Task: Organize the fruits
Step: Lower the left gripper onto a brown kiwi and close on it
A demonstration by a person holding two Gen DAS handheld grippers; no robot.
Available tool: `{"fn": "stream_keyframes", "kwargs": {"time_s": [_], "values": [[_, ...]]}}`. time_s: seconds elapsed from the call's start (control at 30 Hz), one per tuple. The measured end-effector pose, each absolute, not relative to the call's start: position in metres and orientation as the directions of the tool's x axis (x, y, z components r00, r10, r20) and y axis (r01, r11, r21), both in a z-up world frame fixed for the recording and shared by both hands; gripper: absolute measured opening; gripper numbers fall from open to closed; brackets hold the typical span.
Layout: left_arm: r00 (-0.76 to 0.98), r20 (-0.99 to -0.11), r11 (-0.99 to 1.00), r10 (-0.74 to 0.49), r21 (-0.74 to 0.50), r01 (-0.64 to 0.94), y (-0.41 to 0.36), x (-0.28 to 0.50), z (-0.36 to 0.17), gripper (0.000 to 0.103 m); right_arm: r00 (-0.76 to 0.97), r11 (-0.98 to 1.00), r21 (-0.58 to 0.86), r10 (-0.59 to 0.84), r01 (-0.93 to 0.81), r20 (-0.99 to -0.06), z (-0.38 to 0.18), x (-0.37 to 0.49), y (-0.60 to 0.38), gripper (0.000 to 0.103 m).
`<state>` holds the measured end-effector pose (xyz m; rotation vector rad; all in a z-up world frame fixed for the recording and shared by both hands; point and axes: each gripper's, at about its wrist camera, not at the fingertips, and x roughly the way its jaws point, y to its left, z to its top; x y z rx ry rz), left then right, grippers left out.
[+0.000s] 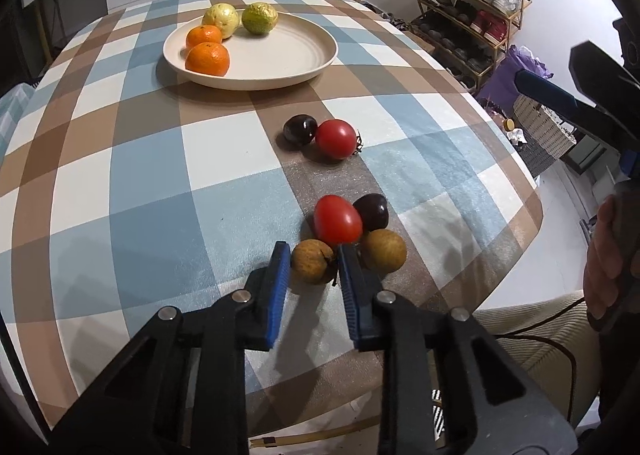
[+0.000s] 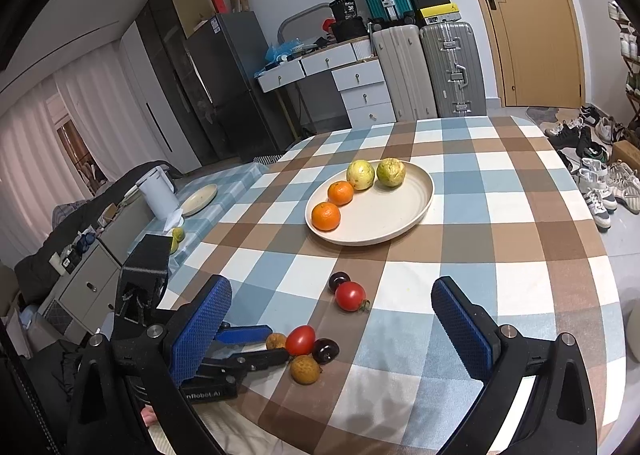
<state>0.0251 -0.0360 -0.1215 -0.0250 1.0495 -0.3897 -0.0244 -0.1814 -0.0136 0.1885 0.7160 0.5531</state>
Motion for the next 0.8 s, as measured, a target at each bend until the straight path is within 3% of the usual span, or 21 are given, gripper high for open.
{"fn": "stream_keyframes", "kwargs": {"time_s": [0.8], "values": [[0.466, -0.801, 0.923, -0.376, -0.277, 0.268, -0.018, 0.021, -0.104, 0.02, 0.569, 0.828, 0.363, 0.559, -0.428, -0.603, -0.024, -0.027, -0.176, 0.102]]}}
